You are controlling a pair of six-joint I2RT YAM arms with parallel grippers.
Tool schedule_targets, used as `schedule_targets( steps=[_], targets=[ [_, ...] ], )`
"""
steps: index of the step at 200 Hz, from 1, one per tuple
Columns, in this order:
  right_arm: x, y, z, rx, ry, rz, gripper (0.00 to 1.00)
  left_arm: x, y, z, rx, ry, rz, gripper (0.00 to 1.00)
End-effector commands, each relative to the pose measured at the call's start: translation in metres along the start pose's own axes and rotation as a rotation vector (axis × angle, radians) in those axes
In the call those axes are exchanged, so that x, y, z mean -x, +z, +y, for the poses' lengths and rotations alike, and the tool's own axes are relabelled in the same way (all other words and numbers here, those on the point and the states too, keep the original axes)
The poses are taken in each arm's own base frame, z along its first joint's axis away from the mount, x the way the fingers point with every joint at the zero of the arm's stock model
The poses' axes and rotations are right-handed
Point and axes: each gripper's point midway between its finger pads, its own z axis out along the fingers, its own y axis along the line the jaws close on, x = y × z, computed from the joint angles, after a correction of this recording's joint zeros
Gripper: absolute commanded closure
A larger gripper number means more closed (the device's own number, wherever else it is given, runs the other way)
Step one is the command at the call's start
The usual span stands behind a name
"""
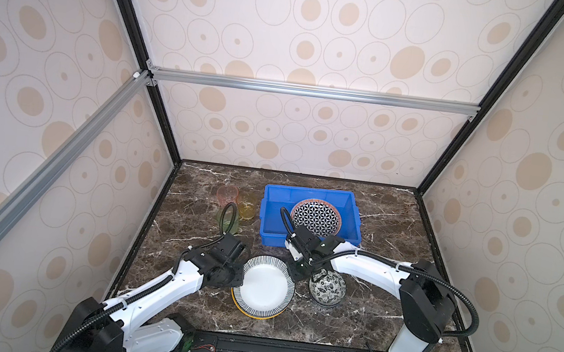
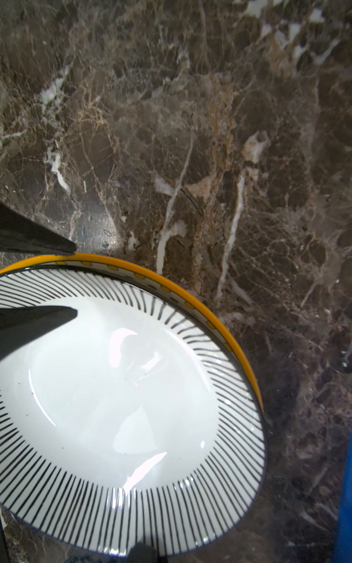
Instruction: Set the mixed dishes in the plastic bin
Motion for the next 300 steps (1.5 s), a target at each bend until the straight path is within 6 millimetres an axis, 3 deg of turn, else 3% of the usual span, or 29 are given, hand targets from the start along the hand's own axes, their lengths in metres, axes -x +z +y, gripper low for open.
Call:
schedule_targets(
  steps=[1, 33, 246, 300],
  targets=[
    [-0.008, 0.004, -0.001, 0.004, 0.012, 0.024, 0.91, -0.004, 0.001, 0.002, 0.009, -0.012, 0.011, 0.70],
    [-0.010, 0.007, -0.002, 0.001, 0.010, 0.035, 1.00, -0.005, 0.003, 0.002, 0.013, -0.017, 0.018, 0.70],
    [-0.023, 0.034, 0.000, 0.035, 0.014, 0.102, 1.00, -0.010, 0.016, -0.002, 0.009, -0.023, 0.064, 0.71],
    [-0.022, 0.035, 0.001, 0.041, 0.013, 0.101, 1.00, -0.010, 0.014, 0.000, 0.022, -0.023, 0.066, 0.78]
  ],
)
